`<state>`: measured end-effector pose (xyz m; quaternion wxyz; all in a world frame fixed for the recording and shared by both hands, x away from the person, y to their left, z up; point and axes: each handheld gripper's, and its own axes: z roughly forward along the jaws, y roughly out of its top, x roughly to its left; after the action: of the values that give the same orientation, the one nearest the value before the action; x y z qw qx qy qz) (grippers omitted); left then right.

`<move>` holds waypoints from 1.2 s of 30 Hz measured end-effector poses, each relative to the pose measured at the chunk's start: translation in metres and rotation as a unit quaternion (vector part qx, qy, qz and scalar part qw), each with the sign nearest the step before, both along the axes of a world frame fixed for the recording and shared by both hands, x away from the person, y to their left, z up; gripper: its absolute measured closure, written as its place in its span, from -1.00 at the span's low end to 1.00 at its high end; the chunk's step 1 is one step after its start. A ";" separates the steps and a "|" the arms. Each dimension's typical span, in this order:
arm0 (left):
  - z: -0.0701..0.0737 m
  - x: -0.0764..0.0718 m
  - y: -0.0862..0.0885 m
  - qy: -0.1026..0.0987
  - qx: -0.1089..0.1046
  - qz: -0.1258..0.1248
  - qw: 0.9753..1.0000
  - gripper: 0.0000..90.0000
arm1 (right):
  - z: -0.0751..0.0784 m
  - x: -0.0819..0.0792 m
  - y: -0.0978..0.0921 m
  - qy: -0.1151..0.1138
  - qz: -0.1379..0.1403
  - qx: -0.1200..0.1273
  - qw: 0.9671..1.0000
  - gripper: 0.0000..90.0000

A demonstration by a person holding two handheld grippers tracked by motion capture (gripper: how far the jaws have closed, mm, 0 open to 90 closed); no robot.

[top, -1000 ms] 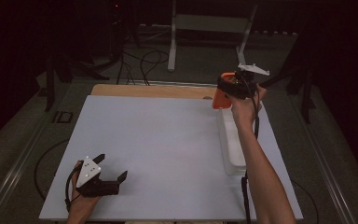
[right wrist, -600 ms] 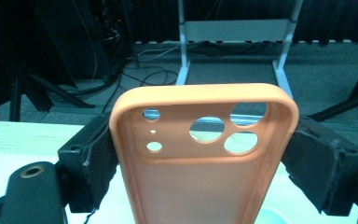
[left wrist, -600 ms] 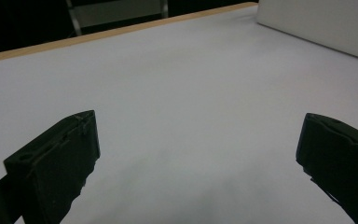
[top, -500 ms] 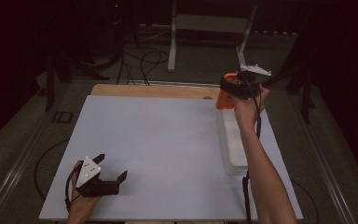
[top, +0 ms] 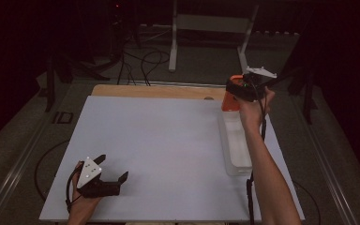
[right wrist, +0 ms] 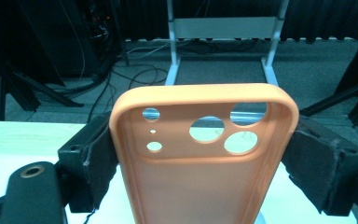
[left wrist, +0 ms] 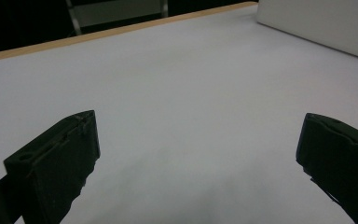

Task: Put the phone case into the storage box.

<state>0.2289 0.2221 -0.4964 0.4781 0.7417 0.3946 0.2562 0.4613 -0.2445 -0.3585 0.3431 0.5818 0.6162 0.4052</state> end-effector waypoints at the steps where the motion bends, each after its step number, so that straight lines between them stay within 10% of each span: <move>1: 0.000 0.000 0.000 0.000 -0.001 0.000 1.000 -1.00 | 0.000 0.000 -0.001 0.000 -0.001 -0.002 1.000 -0.64; 36: 0.000 0.000 0.000 -0.001 0.000 0.000 1.000 -1.00 | -0.028 0.000 -0.009 0.027 -0.013 -0.002 1.000 -0.64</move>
<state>0.2288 0.2224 -0.4963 0.4784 0.7417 0.3939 0.2565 0.4610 -0.2537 -0.3869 0.3323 0.5998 0.6184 0.3839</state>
